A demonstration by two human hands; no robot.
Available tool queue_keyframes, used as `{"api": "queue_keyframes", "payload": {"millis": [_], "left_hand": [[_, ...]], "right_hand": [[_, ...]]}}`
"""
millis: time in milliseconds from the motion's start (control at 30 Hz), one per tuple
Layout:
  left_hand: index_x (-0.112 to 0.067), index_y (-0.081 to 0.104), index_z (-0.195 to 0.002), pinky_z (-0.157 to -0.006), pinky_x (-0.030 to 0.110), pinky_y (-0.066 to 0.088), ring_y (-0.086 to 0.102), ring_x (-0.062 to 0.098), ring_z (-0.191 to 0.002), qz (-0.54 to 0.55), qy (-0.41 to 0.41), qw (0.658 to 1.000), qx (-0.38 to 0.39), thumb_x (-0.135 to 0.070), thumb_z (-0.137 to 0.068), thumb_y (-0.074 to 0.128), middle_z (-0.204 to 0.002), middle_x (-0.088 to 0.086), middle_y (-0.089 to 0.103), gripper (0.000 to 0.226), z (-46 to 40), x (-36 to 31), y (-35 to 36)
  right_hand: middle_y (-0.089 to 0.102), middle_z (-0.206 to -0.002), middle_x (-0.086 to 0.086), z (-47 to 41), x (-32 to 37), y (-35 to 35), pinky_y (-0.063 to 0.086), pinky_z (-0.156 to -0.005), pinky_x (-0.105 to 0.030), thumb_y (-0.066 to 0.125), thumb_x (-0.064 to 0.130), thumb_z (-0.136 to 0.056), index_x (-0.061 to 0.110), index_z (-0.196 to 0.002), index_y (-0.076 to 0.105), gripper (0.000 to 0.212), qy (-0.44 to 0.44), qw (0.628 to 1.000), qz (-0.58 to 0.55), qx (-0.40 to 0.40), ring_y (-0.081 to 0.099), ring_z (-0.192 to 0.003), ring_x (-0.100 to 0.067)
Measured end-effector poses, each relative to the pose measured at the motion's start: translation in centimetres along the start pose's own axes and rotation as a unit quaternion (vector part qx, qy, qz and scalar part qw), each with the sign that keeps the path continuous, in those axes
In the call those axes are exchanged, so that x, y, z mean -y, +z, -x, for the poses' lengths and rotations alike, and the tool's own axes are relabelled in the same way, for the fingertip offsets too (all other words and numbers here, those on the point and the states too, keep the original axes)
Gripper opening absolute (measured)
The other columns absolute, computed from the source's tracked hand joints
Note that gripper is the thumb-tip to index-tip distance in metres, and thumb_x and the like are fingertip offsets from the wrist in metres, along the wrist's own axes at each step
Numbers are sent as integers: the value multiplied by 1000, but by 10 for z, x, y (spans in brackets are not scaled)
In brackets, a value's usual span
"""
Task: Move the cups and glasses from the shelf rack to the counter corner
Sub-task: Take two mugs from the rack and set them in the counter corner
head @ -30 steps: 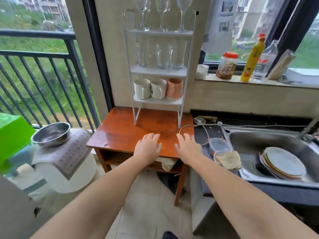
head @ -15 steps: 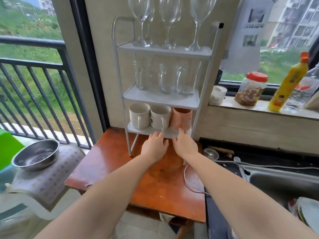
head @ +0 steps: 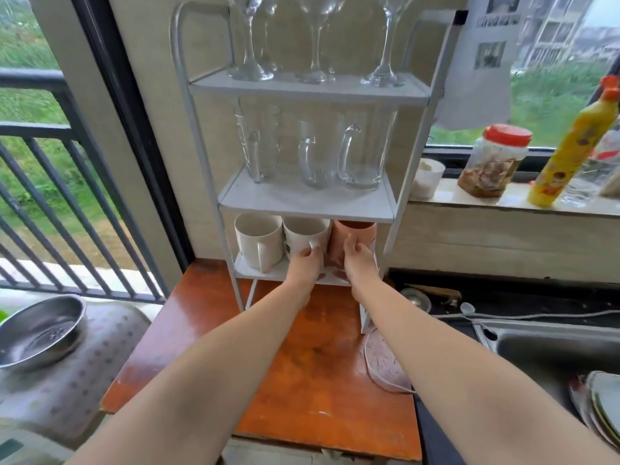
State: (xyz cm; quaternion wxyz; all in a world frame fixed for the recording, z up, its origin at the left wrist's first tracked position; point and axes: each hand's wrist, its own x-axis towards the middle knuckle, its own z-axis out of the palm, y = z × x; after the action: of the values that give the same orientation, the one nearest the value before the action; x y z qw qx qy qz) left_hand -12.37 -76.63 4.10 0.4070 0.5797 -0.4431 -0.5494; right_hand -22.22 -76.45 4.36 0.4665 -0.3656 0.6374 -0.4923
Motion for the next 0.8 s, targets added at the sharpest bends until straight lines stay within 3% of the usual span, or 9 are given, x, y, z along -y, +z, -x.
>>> {"api": "queue_keyframes", "payload": {"millis": [133,233,400,467,567,633,667,733,800], "left_hand": [[-4,55,-125,-96,39,52,60,26,-102,-22,20,999,-20,-29,-103,27,-110,14,65,43,3,4,3],[-2,55,-123,-94,36,51,59,24,-99,-22,36,999,-27,-33,-104,23,-105,15,63,48,10,7,2],[0,43,-137,-105,39,40,48,36,-126,-8,61,996,-58,-34,-104,23,-133,25,52,52,38,9,-2],[5,41,-137,-109,43,37,43,41,-129,-4,67,995,-68,-34,-104,24,-137,30,47,54,51,12,-5],[9,41,-133,-109,45,36,42,42,-128,4,69,994,-83,-35,-104,25,-135,32,46,55,68,20,-11],[9,51,-121,-104,48,40,47,47,-119,18,63,994,-86,-35,-103,27,-122,34,54,53,78,27,-15],[5,58,-107,-98,47,43,50,47,-106,24,62,994,-85,-35,-103,27,-102,30,59,50,84,30,-18],[-7,57,-84,-90,43,45,46,29,-85,29,63,994,-83,-34,-103,29,-72,5,50,44,94,34,-24],[-15,54,-76,-94,47,48,45,17,-76,32,64,994,-78,-34,-102,30,-67,-3,44,40,104,38,-31]], "right_hand": [[56,-112,-10,1,-5,-3,50,-85,-34,23,39,-104,8,-133,47,49,-13,999,31,-7,53,-88,-19],[58,-120,-14,4,-9,-5,51,-94,-38,21,40,-104,9,-134,46,50,-16,999,41,9,57,-102,-25],[57,-124,-12,19,-17,-7,49,-101,-48,20,41,-103,14,-134,46,48,-24,997,54,44,57,-115,-29],[57,-123,-11,27,-20,-6,45,-105,-48,21,41,-103,15,-125,51,46,-40,996,63,45,55,-116,-28],[58,-122,-11,42,-26,-5,47,-102,-49,22,41,-103,11,-131,48,49,-58,994,67,61,56,-115,-28],[60,-115,-7,53,-31,-6,50,-99,-49,21,42,-103,11,-132,48,50,-72,993,72,67,58,-108,-26],[61,-107,-4,59,-33,-8,52,-96,-47,20,42,-103,11,-130,49,50,-73,992,70,69,59,-102,-23],[56,-89,4,69,-36,-11,55,-89,-41,20,43,-103,13,-115,52,45,-78,993,54,68,57,-87,-18],[50,-78,6,82,-40,-15,53,-82,-38,22,43,-103,16,-92,51,41,-83,994,49,57,54,-79,-17]]}}
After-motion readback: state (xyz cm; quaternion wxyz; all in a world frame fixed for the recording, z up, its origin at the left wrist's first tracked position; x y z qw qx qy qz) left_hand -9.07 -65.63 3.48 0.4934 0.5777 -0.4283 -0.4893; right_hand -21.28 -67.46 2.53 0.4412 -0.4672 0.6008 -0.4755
